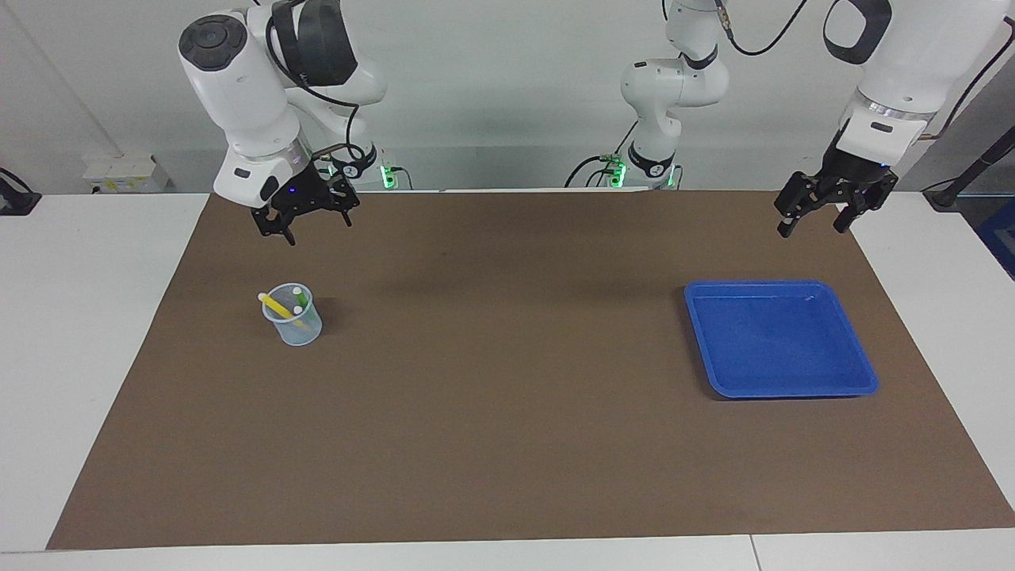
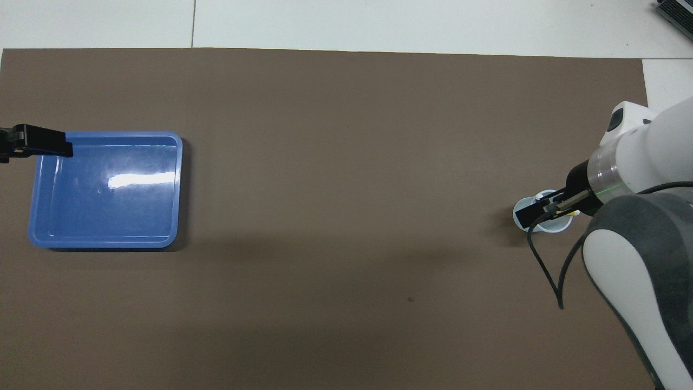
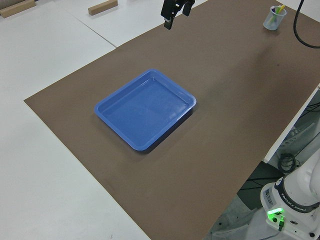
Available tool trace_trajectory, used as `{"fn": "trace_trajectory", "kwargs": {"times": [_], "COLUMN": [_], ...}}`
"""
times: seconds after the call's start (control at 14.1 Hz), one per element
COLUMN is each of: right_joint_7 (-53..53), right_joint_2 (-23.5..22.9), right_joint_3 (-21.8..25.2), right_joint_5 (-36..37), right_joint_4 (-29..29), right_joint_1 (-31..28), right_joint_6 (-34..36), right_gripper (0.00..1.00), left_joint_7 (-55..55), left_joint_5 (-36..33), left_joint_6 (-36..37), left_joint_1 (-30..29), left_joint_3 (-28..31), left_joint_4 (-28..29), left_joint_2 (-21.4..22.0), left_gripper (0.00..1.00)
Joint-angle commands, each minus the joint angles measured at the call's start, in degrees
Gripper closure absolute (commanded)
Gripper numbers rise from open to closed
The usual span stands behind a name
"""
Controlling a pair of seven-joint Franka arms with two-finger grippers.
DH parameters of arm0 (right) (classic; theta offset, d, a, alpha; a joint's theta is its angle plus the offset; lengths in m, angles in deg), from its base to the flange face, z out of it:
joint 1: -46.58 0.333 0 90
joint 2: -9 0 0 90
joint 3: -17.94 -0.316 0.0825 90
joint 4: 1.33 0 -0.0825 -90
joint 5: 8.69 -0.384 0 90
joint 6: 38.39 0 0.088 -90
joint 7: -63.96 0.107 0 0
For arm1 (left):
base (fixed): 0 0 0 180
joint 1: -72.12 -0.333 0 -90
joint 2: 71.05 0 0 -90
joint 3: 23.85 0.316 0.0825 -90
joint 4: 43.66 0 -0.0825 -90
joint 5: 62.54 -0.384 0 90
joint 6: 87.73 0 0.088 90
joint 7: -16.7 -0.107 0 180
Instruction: Transfer and insert pens with both arms
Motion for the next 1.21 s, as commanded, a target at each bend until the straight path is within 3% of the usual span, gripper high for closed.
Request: {"fn": "trace_trajectory", "kwargs": {"times": [0.0,0.92,1.14], "right_joint_7": [1.96,2.22,2.22], "right_joint_2": [-0.98,-1.33,-1.42], "right_joint_3": [3.37,3.02,0.66], "right_joint_5": [-1.49,-0.70,-0.70], "right_joint_4": [-1.61,-2.05,-2.05], "right_joint_1": [2.70,1.39,-1.24], "right_joint_6": [1.65,0.68,0.68], "right_gripper": [0.00,0.00,0.00], "left_joint_7": [-0.88,-0.97,-0.97], "left_joint_5": [-0.99,-0.90,-0.90], "left_joint_6": [0.85,4.80,4.80], "left_joint_1": [0.20,0.11,0.11], "left_joint_3": [0.30,0.74,0.74], "left_joint_4": [-0.51,-0.07,-0.15], "left_joint_2": [-0.24,0.11,0.11], "left_gripper": [0.00,0.00,0.00]}}
